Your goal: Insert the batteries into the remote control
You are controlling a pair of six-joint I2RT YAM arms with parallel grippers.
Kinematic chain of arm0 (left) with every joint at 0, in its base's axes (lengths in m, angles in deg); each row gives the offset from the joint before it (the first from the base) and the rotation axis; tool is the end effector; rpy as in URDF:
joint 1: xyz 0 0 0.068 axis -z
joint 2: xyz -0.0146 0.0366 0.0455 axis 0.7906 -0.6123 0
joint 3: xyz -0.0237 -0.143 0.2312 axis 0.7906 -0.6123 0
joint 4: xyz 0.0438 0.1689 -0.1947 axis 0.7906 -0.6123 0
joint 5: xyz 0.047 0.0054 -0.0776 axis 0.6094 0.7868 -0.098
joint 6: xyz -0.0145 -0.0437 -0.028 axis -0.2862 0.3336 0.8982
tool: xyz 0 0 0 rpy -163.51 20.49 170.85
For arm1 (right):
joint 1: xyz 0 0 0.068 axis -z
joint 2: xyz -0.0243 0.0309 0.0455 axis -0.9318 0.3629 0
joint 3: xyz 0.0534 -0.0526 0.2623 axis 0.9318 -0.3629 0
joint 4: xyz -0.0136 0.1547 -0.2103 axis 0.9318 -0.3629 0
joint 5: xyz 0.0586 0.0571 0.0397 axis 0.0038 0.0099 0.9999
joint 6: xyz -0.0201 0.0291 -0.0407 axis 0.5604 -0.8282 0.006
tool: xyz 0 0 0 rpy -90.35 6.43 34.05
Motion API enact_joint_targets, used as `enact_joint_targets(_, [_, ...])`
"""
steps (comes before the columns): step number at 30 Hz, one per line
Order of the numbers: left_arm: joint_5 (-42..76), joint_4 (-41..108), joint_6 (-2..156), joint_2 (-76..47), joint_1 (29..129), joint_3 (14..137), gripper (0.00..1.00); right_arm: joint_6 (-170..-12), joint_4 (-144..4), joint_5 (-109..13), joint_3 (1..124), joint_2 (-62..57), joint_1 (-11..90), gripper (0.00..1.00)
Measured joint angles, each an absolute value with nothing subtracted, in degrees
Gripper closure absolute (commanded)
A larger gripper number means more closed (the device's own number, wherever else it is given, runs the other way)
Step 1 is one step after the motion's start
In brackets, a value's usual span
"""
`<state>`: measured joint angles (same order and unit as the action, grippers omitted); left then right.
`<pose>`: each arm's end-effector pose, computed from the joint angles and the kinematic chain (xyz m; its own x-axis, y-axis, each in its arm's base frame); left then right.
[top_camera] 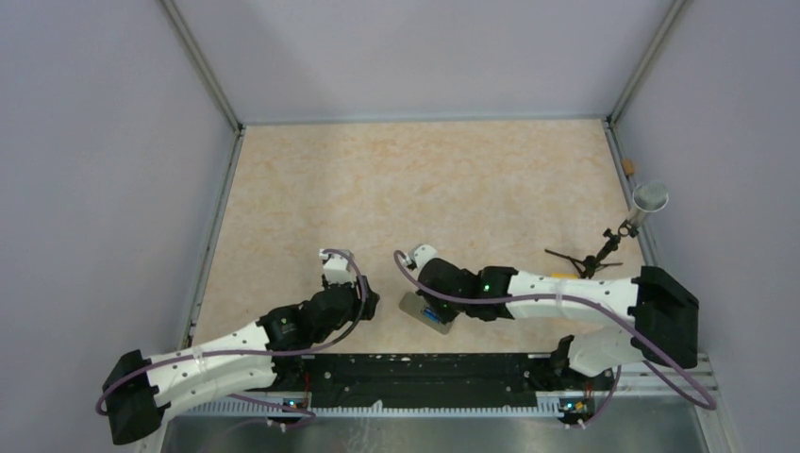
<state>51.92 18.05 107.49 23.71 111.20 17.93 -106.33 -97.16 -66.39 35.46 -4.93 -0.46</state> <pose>0.0885 -0.1161 0.1728 -0.6133 -0.1391 -0.7775 0.2315 0.9095 -0.3454 0.1020 0.2490 0.2105 -0.6106 -0.5599 -0.5601 -0.7018 0.7102 0.0552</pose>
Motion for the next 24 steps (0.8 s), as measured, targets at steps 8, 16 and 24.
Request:
enact_joint_targets(8, [51.9,18.1,107.5,23.7,111.2,17.9,0.4,-105.1,-99.4,-71.5,36.7,-8.4,1.8,0.64])
enact_joint_targets(16, [51.9,18.1,107.5,23.7,111.2,17.9,0.39,-107.8,-99.2,-74.1,35.5,-8.1,6.1,0.52])
enact_joint_targets(24, [51.9,18.1,107.5,23.7,111.2,17.9,0.39,-113.1,-96.6,-73.9,32.0,-4.8,7.5,0.49])
